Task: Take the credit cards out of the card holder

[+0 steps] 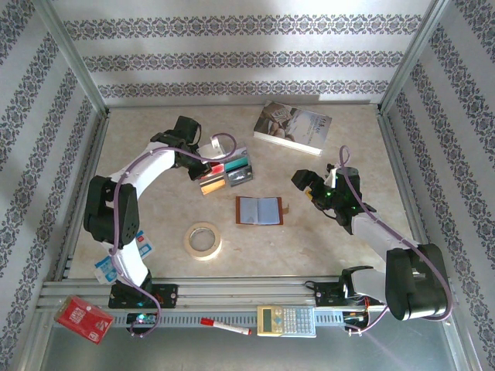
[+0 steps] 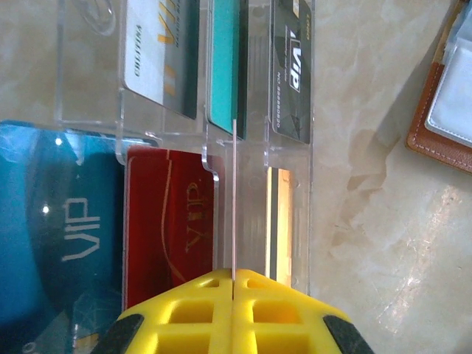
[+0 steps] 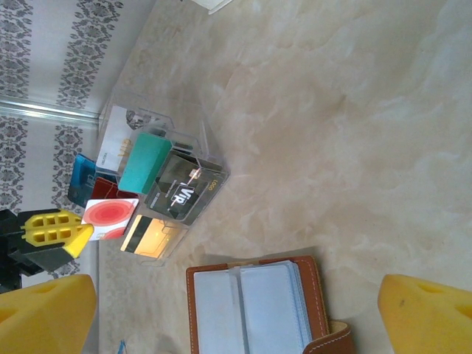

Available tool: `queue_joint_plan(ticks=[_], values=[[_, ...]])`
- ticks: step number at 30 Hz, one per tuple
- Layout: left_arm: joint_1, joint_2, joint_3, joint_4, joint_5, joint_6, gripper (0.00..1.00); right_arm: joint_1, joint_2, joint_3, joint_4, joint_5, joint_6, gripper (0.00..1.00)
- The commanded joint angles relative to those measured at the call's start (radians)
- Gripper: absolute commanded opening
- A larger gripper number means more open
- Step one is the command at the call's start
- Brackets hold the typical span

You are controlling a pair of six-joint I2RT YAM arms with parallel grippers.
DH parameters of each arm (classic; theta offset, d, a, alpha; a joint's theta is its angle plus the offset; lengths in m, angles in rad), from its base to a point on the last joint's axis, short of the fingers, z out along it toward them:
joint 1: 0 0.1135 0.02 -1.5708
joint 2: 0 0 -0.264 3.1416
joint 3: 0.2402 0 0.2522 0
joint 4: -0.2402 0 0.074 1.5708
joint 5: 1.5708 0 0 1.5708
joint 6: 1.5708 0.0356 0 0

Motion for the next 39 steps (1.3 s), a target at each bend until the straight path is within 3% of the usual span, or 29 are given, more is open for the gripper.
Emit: queue_joint_plan(ticks=[1, 5, 12, 20, 24, 28, 30, 36, 39], values=[[0.015, 0.021, 0.023, -0.053, 0.004, 0.023, 0.0, 0.006, 0.009, 0.003, 0.009, -0.02, 0.015, 0.98], [0.014, 0.031, 0.039, -0.067, 0.0, 0.015, 0.05, 0.007, 0.007, 0.005, 0.009, -0.021, 0.014, 0.98], [0.021, 0.027, 0.071, -0.084, -0.002, -0.018, 0.23, 0.007, 0.013, 0.009, 0.012, -0.027, 0.016, 0.98], [0.028, -0.013, 0.087, -0.063, 0.003, -0.066, 0.24, 0.009, 0.028, 0.02, 0.017, -0.036, 0.015, 0.98], [0.028, -0.073, 0.072, -0.008, 0.01, -0.198, 0.26, 0.024, 0.023, 0.026, 0.005, -0.03, 0.0, 0.98], [0.029, -0.143, 0.046, 0.039, 0.023, -0.468, 0.5, 0.08, 0.01, 0.054, -0.067, 0.02, -0.05, 0.96], [0.028, -0.177, 0.008, 0.073, -0.012, -0.589, 0.54, 0.133, 0.007, 0.085, -0.138, 0.066, -0.094, 0.94], [0.028, -0.314, -0.173, 0.194, -0.209, -0.756, 0.78, 0.413, 0.04, 0.206, -0.392, 0.451, -0.263, 0.92], [0.035, -0.385, -0.267, 0.261, -0.244, -0.855, 0.97, 0.51, 0.105, 0.259, -0.441, 0.552, -0.288, 0.91]])
